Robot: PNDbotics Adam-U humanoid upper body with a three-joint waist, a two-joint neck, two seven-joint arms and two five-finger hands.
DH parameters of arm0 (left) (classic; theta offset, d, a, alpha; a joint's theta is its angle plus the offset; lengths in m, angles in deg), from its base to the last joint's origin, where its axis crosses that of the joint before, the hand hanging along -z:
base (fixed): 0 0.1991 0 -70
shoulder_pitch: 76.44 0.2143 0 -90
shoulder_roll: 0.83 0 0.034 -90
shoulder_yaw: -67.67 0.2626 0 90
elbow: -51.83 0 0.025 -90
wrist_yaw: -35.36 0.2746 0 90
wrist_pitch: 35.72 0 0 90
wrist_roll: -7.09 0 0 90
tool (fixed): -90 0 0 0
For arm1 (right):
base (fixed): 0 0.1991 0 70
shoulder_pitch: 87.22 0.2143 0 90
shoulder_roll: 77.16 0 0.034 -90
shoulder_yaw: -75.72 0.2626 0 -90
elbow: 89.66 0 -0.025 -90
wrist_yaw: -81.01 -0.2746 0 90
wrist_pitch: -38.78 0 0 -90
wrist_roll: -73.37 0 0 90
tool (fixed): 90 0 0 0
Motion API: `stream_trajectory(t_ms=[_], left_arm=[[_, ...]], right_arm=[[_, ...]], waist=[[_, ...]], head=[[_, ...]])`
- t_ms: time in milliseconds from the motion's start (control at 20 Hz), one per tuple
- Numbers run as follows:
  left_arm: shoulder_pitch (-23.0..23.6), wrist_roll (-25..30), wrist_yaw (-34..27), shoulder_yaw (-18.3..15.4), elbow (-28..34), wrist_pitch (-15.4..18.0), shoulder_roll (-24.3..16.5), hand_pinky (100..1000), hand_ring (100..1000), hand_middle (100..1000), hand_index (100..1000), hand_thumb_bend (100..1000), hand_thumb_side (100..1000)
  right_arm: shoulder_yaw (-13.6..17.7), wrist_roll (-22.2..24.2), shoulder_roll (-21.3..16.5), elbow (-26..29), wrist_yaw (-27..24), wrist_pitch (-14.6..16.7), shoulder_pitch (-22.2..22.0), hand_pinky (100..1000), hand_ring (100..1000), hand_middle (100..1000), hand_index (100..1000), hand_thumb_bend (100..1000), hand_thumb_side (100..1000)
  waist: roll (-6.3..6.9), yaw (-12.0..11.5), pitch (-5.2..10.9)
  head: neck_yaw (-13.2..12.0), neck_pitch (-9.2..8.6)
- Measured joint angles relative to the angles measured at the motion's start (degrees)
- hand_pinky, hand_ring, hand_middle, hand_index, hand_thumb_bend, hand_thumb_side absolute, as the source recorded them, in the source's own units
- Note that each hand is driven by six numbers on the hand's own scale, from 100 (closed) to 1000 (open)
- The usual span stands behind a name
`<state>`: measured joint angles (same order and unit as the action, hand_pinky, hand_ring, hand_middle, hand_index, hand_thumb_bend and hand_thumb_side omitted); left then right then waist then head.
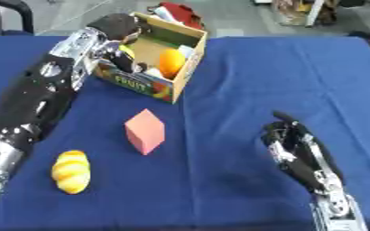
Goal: Pick up objects on the table and place them in the box.
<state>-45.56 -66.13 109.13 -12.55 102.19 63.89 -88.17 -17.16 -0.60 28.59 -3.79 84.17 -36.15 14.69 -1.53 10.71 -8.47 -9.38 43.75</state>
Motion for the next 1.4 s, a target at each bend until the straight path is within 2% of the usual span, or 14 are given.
stream_trajectory(t_ms=[150,250,300,450,650,850,1100,1400], left_arm=[[0.0,1.5,-1.6,-0.6,1.6,-0.2,-1.3,837,787,835,926,351,344],[0.0,2.3,-3.7,-0.8,3.3,0.2,-2.3,805,735,764,884,301,290],[0.1,2.8,-5.3,-0.9,4.5,0.5,-3.1,788,699,726,865,277,212],[1.0,5.2,-12.2,-0.4,9.1,2.6,-5.9,772,665,687,843,255,200],[3.4,11.7,-22.9,2.6,17.4,5.9,-11.8,778,681,697,844,307,206],[8.3,18.4,-31.8,6.0,27.7,7.5,-19.1,782,703,717,853,339,210],[14.7,24.9,-39.2,8.9,38.4,6.4,-25.6,784,718,732,862,369,211],[18.4,30.8,-44.7,11.9,44.4,4.2,-29.7,797,742,756,883,407,218]], right_arm=[[0.0,0.0,0.0,0.0,0.0,0.0,0.0,645,634,661,897,100,404],[0.0,0.0,0.0,0.0,0.0,0.0,0.0,645,634,661,897,100,404],[0.0,0.0,0.0,0.0,0.0,0.0,0.0,645,634,661,896,100,403],[0.1,-0.1,0.0,0.0,0.0,-0.1,0.1,645,634,661,895,100,403],[0.4,-0.3,-0.1,0.0,0.0,-0.1,0.2,645,634,661,896,100,404],[0.6,-0.5,-0.3,0.0,0.0,0.0,0.2,645,634,661,895,100,407],[0.7,-0.6,-0.6,0.0,0.0,0.0,0.2,645,634,661,895,100,407],[0.7,-0.6,-0.6,0.0,0.0,0.1,0.2,645,634,661,895,100,404]], waist=[[0.0,-0.3,0.0],[0.0,-0.5,0.0],[0.0,-0.6,0.0],[0.0,-1.0,0.0],[0.0,-1.8,0.0],[0.0,-2.2,0.0],[0.01,-2.4,0.0],[0.01,-2.5,0.0]], head=[[0.1,-0.01],[0.2,-0.01],[0.4,-0.01],[0.7,-0.02],[1.2,-0.02],[1.7,-0.02],[2.0,-0.02],[2.0,-0.02]])
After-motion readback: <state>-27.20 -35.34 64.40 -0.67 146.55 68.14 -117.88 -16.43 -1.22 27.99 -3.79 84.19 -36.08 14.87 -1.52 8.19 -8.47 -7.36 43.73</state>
